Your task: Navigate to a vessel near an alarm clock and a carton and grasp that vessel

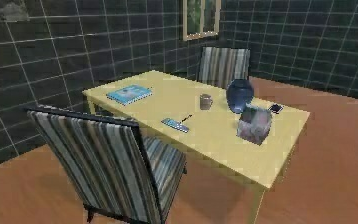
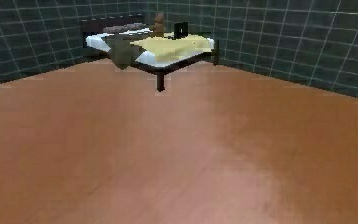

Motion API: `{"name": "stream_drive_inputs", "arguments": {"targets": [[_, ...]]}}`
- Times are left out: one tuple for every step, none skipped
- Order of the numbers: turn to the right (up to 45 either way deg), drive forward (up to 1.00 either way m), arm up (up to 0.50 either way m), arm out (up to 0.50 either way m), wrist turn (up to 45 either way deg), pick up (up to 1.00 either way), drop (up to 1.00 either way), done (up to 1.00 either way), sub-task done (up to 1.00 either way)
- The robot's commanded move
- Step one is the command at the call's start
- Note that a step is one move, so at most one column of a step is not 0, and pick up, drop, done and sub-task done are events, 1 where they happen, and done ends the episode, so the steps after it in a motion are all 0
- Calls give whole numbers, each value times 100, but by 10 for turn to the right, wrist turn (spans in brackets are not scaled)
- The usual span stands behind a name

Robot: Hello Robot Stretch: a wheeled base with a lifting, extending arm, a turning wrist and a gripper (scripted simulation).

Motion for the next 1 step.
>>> {"name": "stream_drive_inputs", "arguments": {"targets": [[-450, 0, 0, 0, 0, 0, 0, 0, 0]]}}
